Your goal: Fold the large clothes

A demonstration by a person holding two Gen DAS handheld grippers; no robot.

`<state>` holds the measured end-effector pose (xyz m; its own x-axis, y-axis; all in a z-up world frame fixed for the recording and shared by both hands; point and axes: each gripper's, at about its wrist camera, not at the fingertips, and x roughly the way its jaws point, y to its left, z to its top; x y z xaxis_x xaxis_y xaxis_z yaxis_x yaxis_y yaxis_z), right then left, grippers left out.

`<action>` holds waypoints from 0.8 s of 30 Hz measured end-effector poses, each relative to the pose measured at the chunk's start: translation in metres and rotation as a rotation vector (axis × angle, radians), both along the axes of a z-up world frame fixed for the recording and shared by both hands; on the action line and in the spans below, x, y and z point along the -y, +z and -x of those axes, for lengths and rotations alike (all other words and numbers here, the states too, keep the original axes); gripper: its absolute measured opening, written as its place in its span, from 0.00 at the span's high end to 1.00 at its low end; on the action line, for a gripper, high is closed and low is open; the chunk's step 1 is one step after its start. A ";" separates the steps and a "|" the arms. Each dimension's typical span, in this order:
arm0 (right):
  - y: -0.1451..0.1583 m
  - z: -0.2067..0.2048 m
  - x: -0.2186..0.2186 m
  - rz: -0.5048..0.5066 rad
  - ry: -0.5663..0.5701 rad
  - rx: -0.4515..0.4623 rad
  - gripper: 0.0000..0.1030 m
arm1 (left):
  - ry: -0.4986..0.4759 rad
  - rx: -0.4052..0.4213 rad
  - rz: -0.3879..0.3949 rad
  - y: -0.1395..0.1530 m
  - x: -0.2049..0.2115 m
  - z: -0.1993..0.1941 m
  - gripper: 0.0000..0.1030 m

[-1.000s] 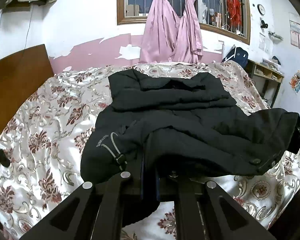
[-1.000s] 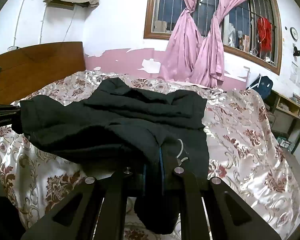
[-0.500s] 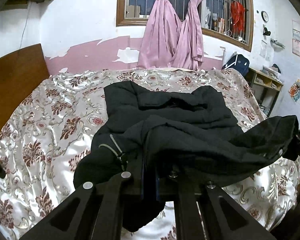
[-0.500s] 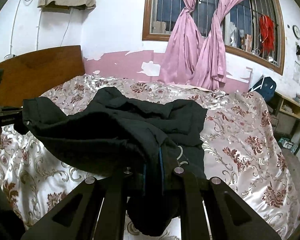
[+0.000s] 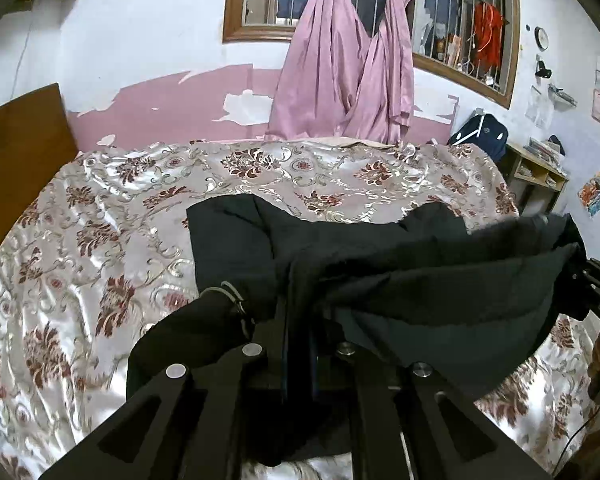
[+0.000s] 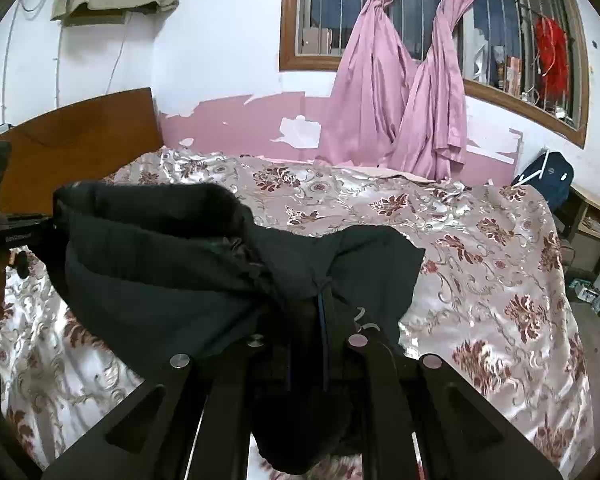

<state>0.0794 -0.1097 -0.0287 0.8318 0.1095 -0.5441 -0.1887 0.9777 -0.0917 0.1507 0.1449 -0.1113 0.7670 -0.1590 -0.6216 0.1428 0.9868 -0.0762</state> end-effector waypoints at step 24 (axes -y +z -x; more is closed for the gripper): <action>-0.020 -0.228 0.006 0.002 0.032 -0.192 0.91 | -0.041 -0.118 0.031 -0.025 -0.005 -0.210 0.93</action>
<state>0.3071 -0.1159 -0.0485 0.7088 0.1329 -0.6928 -0.2339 0.9708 -0.0531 0.3612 0.1502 -0.1366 0.6810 -0.2098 -0.7016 0.1715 0.9771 -0.1258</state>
